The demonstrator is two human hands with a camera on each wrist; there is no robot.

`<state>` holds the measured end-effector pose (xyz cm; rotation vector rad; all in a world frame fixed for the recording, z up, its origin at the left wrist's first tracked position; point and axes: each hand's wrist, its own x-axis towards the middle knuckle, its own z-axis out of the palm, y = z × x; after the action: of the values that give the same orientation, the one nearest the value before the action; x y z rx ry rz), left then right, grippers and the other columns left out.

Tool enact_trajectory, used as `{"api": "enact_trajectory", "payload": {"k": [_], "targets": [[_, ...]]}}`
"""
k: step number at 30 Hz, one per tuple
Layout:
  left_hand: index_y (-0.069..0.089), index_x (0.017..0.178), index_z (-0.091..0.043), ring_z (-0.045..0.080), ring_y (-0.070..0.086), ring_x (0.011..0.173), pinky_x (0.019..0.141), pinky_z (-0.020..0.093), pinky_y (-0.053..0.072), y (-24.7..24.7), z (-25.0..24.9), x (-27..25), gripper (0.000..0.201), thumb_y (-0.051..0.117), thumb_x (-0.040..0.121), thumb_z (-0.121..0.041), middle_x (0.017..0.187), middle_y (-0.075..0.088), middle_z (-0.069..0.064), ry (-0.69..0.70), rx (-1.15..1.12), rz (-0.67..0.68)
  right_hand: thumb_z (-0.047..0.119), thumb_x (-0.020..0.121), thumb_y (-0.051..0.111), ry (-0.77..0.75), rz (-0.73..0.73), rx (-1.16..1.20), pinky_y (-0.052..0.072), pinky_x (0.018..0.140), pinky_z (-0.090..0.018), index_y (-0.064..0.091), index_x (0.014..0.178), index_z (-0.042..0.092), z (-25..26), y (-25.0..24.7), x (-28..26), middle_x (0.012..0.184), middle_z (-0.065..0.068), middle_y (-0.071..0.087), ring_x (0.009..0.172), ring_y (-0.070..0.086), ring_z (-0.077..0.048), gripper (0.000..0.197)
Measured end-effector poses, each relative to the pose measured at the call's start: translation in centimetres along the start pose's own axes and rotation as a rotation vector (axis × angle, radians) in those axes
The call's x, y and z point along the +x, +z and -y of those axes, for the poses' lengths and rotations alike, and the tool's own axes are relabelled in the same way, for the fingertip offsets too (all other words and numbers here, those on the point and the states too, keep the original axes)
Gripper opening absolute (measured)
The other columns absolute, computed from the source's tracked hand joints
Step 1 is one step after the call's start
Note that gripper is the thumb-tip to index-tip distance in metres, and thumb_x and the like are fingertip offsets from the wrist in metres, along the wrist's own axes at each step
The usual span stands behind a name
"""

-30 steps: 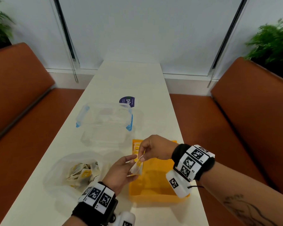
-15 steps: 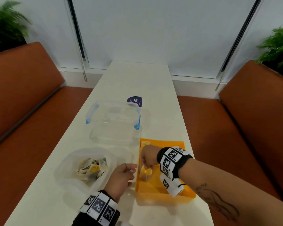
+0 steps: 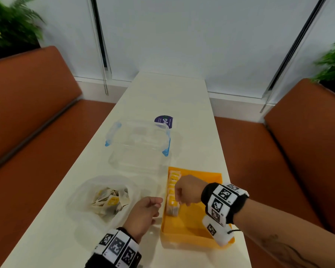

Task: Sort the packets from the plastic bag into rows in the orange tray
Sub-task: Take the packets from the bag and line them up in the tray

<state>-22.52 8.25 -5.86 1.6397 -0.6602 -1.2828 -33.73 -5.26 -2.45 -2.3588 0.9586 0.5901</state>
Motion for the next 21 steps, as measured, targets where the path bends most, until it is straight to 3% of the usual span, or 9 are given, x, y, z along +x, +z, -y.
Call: {"api": "enact_trajectory", "payload": {"k": [3, 4, 7, 9, 16, 21], "targets": [[0.060, 0.093, -0.017, 0.012, 0.048, 0.073, 0.064, 0.023, 0.039, 0.3, -0.2, 0.1, 0.019, 0.045, 0.093, -0.005, 0.085, 0.056, 0.001, -0.002, 0.007, 0.000, 0.005, 0.090, 0.055, -0.039, 0.249, -0.174, 0.040, 0.053, -0.018, 0.063, 0.121, 0.012, 0.4, 1.2, -0.9, 0.087, -0.003, 0.066, 0.061, 0.050, -0.010, 0.033], [0.060, 0.093, -0.017, 0.012, 0.048, 0.073, 0.064, 0.024, 0.039, 0.4, -0.2, 0.1, 0.019, 0.045, 0.093, -0.005, 0.085, 0.056, 0.001, -0.004, 0.010, 0.002, 0.008, 0.091, 0.056, -0.051, 0.297, -0.251, 0.037, 0.054, -0.019, 0.057, 0.129, 0.013, 0.7, 1.5, -1.0, 0.092, -0.003, 0.064, 0.066, 0.049, -0.014, 0.038], [0.060, 0.093, -0.017, 0.013, 0.048, 0.073, 0.065, 0.024, 0.039, 0.5, -0.3, 0.2, 0.020, 0.044, 0.093, -0.005, 0.086, 0.056, 0.002, -0.010, 0.021, 0.004, 0.010, 0.093, 0.055, -0.071, 0.327, -0.362, 0.042, 0.083, -0.028, 0.046, 0.139, 0.014, 1.0, 2.0, -0.6, 0.135, -0.009, 0.053, 0.107, 0.052, -0.025, 0.047], [0.060, 0.094, -0.016, 0.013, 0.048, 0.072, 0.064, 0.023, 0.039, 0.4, -0.2, 0.2, 0.020, 0.044, 0.093, -0.005, 0.086, 0.055, 0.003, -0.011, 0.025, 0.001, 0.010, 0.093, 0.055, -0.103, 0.318, -0.371, 0.039, 0.099, -0.034, 0.046, 0.139, 0.013, 1.0, 2.3, -0.1, 0.142, -0.007, 0.047, 0.125, 0.046, -0.027, 0.048], [0.060, 0.096, -0.015, 0.013, 0.049, 0.073, 0.065, 0.023, 0.039, 0.5, 0.1, 0.1, 0.019, 0.045, 0.093, -0.006, 0.086, 0.056, 0.003, -0.028, 0.021, 0.002, 0.010, 0.093, 0.054, -0.117, 0.278, -0.367, 0.041, 0.101, -0.037, 0.044, 0.140, 0.011, 0.5, 3.1, 0.2, 0.139, -0.010, 0.050, 0.125, 0.047, -0.028, 0.048], [0.060, 0.096, -0.014, 0.013, 0.049, 0.072, 0.063, 0.022, 0.039, 0.5, -0.1, -0.2, 0.019, 0.044, 0.093, -0.005, 0.086, 0.057, 0.003, -0.037, 0.018, 0.010, 0.010, 0.094, 0.052, -0.092, 0.282, -0.422, 0.044, 0.097, -0.040, 0.043, 0.139, 0.007, 0.7, 2.9, 0.4, 0.135, -0.015, 0.052, 0.120, 0.050, -0.032, 0.046]]}}
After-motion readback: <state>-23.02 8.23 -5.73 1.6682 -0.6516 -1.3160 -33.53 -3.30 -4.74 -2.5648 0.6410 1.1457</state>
